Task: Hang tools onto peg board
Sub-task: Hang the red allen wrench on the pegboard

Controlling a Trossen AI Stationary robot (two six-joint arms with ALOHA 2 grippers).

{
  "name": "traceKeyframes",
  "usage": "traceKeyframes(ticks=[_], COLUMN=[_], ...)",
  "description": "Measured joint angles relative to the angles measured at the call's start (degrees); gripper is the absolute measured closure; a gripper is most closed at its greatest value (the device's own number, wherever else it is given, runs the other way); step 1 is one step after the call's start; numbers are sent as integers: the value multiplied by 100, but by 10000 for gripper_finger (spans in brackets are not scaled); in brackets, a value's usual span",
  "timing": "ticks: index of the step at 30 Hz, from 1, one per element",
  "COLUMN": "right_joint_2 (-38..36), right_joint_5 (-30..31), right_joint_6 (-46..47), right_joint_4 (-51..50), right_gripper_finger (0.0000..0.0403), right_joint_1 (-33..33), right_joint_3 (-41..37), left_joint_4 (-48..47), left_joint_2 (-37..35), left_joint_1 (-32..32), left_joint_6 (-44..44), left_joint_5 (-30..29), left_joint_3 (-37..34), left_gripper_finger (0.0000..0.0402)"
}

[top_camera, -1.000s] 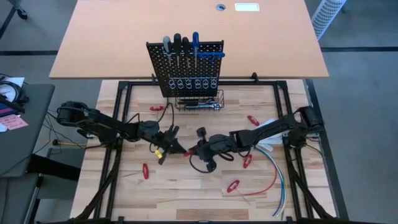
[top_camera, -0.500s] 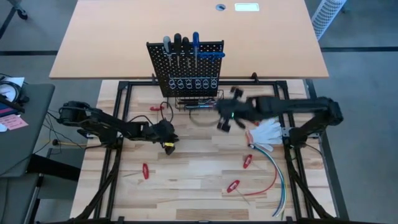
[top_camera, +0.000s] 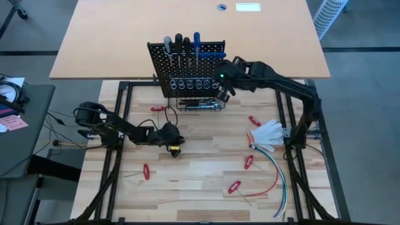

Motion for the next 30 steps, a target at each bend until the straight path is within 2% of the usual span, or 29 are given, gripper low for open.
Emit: traceKeyframes(ticks=[7, 12, 23, 26, 30], right_joint_2=[193, 161, 147, 226, 391], right_joint_5=[-127, -132, -542, -722, -1288], right_joint_6=[-15, -141, -313, -319, -487], right_joint_4=[-532, -548, -486, -503, -470], right_gripper_finger=[358, 358, 354, 353, 353], right_joint_1=[135, 186, 5, -151, -413], right_joint_3=[596, 671, 681, 681, 661], left_joint_4=[-7, 0, 26, 28, 39], left_joint_2=[0, 0, 3, 5, 7], left_joint_1=[-2, -35, -39, -42, -42], left_joint_6=[-52, 19, 34, 34, 34], left_joint_5=[13, 15, 17, 17, 17], left_joint_3=[3, -1, -7, -7, -7], left_gripper_finger=[306, 306, 306, 306, 306])
